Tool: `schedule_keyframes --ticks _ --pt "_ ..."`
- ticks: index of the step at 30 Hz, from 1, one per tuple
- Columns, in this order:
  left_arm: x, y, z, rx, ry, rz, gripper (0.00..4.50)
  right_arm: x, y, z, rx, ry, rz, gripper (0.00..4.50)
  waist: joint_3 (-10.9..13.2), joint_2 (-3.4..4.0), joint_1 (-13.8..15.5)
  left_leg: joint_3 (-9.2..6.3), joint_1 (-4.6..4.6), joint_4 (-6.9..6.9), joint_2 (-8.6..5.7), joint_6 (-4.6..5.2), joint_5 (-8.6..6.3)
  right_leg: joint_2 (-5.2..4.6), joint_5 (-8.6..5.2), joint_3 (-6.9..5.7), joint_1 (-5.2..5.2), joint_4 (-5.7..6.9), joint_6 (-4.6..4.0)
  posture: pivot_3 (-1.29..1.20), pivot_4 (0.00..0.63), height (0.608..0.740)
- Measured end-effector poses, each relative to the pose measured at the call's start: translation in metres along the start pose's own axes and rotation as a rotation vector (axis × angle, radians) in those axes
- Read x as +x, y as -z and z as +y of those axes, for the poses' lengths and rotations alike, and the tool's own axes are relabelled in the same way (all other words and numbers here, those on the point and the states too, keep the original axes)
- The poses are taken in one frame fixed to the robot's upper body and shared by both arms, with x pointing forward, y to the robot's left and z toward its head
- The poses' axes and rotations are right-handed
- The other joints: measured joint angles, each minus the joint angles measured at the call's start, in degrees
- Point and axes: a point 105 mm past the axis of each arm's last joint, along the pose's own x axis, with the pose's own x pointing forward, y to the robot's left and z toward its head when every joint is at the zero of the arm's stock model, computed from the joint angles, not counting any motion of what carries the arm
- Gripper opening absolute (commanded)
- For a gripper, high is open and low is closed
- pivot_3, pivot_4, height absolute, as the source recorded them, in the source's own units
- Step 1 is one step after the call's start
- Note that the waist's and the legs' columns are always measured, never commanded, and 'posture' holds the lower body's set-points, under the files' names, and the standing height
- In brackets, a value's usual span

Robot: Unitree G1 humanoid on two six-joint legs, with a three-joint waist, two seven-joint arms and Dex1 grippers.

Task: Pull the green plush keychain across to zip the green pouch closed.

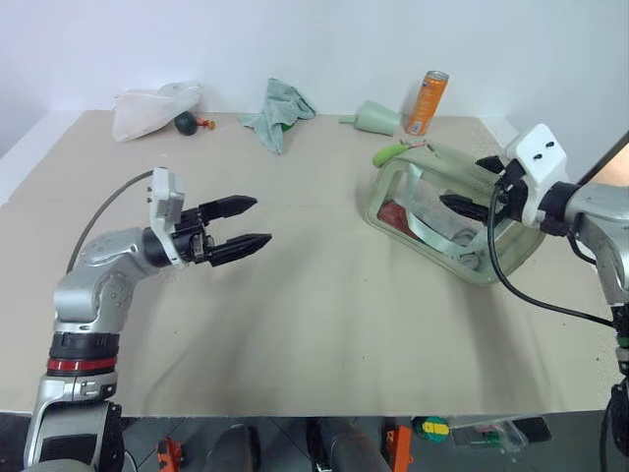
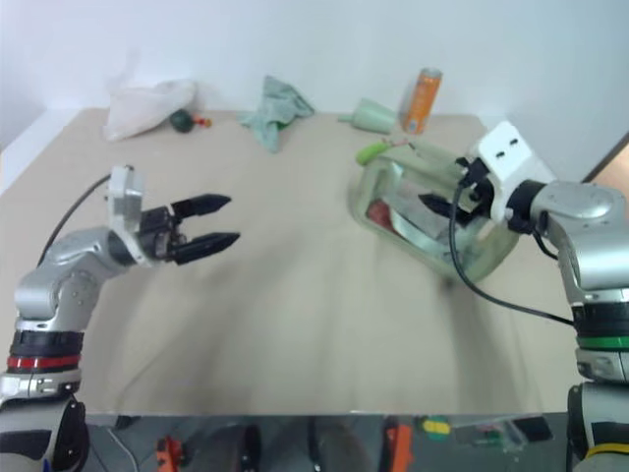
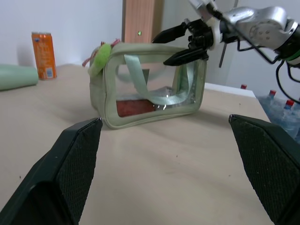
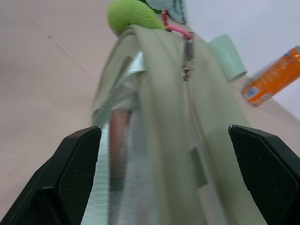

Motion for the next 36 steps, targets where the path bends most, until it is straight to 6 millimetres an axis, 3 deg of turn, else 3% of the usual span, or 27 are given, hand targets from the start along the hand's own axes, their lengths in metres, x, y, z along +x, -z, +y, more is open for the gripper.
schedule_keyframes --ticks 8,12,28,31,36 --pt "-0.003 0.003 -0.003 -0.007 -0.033 -0.005 4.50 0.003 -0.002 0.010 -0.028 -0.077 -0.017 1.16 0.0 0.00 0.0 0.02 0.06 0.02 0.02 0.00 0.00 0.02 0.01 0.01 0.03 0.04 0.00 0.00 0.150 0.740" --pt "-0.003 0.002 -0.002 -0.002 -0.042 -0.009 4.50 0.004 -0.001 0.014 -0.029 -0.102 -0.019 0.06 0.0 0.00 0.0 0.06 0.08 0.03 0.02 0.00 0.00 0.02 0.02 0.03 0.04 0.04 -0.01 0.00 0.150 0.740" --pt "-0.007 -0.008 0.004 -0.009 -0.087 -0.069 4.50 0.012 -0.009 0.026 0.005 -0.171 -0.066 0.06 0.0 0.00 -0.5 0.35 0.32 0.04 0.18 -0.01 0.01 0.15 0.16 0.22 0.08 0.09 -0.07 0.00 0.150 0.740" --pt "-0.011 -0.011 0.009 -0.018 -0.114 -0.091 4.50 0.011 -0.024 0.040 0.053 -0.262 -0.133 0.06 0.0 0.04 -0.5 0.28 0.33 0.00 0.21 -0.06 0.04 0.23 0.20 0.19 0.08 0.11 -0.11 0.00 0.150 0.740" --pt "-0.028 -0.020 0.028 -0.063 -0.217 -0.174 4.50 -0.005 -0.071 0.064 0.035 -0.447 -0.284 0.06 0.1 0.12 -0.3 0.20 0.28 -0.09 0.27 -0.07 0.04 0.31 0.13 0.13 0.03 0.11 -0.20 0.00 0.150 0.740"
